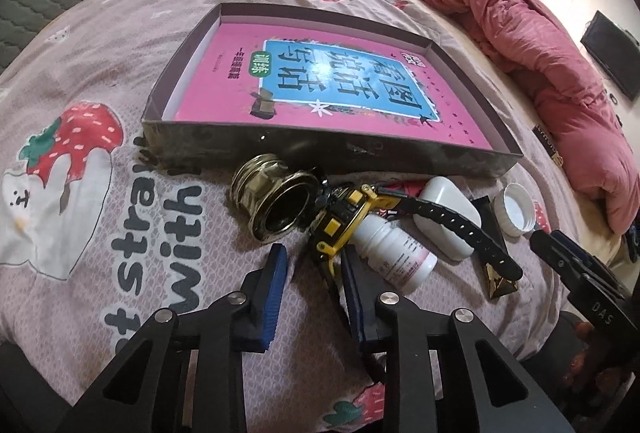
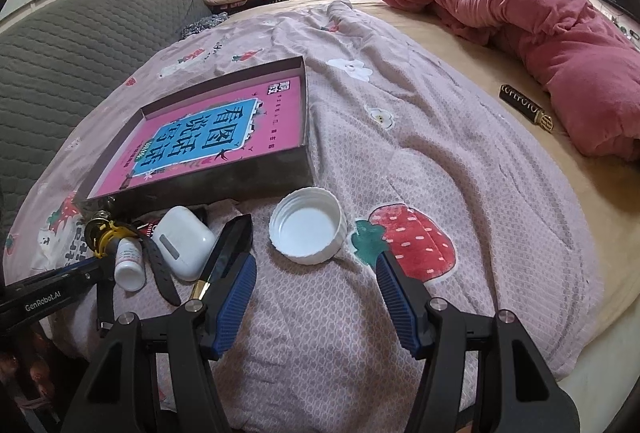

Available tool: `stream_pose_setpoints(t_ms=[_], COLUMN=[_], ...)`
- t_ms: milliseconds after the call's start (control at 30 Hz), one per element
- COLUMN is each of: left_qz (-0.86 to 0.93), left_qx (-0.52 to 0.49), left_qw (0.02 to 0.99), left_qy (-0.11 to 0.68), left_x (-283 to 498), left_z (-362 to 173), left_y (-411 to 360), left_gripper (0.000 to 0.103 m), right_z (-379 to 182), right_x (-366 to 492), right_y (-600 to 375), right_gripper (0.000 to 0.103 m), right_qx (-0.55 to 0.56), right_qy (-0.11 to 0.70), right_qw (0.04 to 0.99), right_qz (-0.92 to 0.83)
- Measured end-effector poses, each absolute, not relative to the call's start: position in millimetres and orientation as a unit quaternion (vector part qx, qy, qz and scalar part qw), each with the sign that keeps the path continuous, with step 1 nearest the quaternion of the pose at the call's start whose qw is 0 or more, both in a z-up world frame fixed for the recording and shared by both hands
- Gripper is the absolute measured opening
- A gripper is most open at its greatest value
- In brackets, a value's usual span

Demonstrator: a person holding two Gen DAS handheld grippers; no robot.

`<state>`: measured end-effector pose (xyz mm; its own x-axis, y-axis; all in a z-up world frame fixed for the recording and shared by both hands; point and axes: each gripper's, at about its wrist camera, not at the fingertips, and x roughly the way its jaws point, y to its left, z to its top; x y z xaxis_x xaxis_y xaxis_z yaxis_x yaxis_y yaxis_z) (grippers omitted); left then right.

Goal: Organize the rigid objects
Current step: 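Close left tool on the yellow-black watch while right tool grasps the white bottle cap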

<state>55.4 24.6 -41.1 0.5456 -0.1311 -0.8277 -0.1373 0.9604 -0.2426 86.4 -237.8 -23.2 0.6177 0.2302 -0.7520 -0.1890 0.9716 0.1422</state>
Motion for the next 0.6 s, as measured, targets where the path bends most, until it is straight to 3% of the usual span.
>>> stream_pose_setpoints(t_ms=[600], left_qz=[-0.028], left_qx=[-0.156], left_qw=[0.868], left_qy=[0.470], left_x=[72.8], left_z=[-47.8], left_y=[25.0], left_gripper=[0.028], right_z=[-46.3], right_x=[107.7], right_y=[-217.3], right_gripper=[0.062], right_qx=[-0.035], right_qy=[0.425], right_qw=[0.898], right_qz=[0.113])
